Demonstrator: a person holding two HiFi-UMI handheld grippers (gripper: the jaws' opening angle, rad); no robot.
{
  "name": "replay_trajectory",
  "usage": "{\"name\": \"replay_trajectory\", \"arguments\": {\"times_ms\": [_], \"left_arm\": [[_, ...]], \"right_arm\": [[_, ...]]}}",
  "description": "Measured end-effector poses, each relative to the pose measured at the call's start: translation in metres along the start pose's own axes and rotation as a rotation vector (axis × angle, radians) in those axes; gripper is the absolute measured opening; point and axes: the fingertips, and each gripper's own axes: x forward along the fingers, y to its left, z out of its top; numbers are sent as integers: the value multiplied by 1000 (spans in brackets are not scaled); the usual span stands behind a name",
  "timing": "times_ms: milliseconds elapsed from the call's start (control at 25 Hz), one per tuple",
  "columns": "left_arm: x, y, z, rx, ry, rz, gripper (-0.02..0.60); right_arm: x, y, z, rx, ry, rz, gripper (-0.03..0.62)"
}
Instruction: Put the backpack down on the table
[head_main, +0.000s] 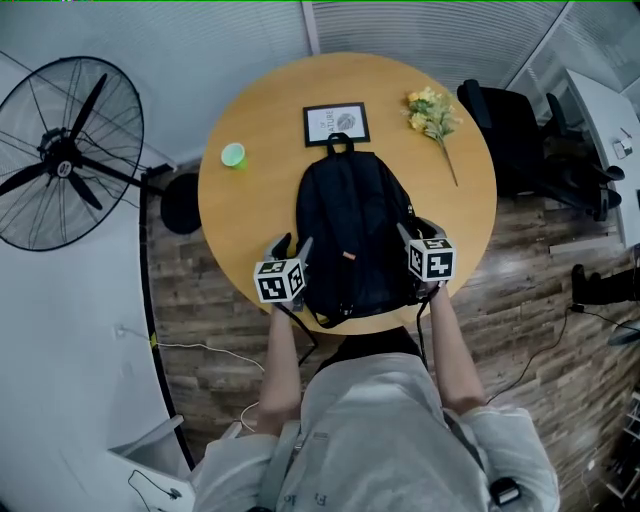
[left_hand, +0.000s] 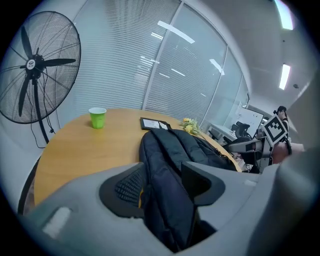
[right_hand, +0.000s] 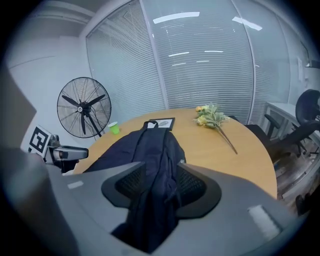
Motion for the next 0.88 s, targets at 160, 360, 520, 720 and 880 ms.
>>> {"name": "replay_trajectory", "arguments": {"times_ms": [160, 360, 520, 720, 880], "left_arm": [[-17, -18, 0, -30, -40, -35, 241], [-34, -37, -5, -45, -72, -51, 241], [-45, -51, -7, -11, -73, -51, 241], [-59, -74, -11, 0, -89, -51, 241], [-62, -83, -17, 23, -76, -60, 241]], "right_arm": [[-13, 11, -6, 19, -14, 17, 193], [-30, 23, -17, 23, -27, 34, 195], [-45, 31, -23, 23, -34, 42, 198], [-69, 32, -26, 131, -90, 60, 199], [-73, 33, -26, 87, -89, 57, 199]]}}
